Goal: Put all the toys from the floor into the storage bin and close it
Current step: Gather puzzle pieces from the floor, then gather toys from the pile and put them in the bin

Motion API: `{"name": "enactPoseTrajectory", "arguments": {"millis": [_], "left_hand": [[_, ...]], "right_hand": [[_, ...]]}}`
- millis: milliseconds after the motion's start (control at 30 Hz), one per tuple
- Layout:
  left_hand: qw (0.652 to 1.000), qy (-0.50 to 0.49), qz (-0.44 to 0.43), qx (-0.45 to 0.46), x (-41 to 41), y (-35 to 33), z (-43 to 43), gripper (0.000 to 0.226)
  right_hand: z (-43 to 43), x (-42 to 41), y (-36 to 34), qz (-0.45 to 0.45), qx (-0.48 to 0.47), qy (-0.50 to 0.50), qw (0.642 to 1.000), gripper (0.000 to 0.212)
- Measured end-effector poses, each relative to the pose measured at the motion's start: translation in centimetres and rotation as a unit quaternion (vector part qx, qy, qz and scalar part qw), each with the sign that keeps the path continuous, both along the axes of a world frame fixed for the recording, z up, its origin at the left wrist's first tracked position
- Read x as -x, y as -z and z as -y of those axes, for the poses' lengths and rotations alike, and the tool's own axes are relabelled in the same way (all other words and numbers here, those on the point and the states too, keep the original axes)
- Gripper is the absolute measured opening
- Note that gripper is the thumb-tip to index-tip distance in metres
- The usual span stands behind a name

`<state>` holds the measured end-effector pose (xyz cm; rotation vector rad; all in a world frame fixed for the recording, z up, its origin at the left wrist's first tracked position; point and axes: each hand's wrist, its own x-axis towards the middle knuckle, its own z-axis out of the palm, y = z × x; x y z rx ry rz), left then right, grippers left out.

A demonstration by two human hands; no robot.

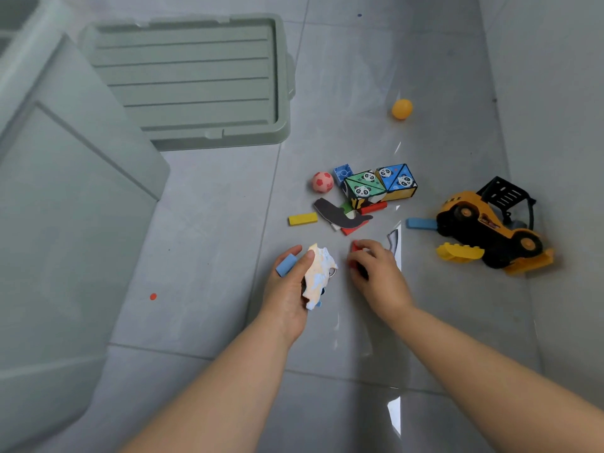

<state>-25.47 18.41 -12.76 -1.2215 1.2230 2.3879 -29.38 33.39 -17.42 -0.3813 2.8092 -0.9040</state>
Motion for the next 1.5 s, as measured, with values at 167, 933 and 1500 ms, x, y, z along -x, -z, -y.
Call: {"name": "enactPoseTrajectory", "arguments": {"millis": [167,933,1500], "left_hand": [[1.0,0.001,-0.009,-0.014,-0.1,-0.7,-0.1,0.037],[0.896,-0.387,-0.178,0.125,-11.1,-26.5,28.2,0.03],[0.927,-0.273,-0.163,0.198,-13.7,-25.0,28.7,0.015]], "right_hand": [[1.8,0.0,-3.5,0.183,0.356,0.281,0.872,0.018],[39.0,-12.7,-30.1,0.174,0.498,-0.089,0.845,0.021],[31.1,-9.8,-27.3,0.391,0.455,-0.044,0.799,0.027]]}}
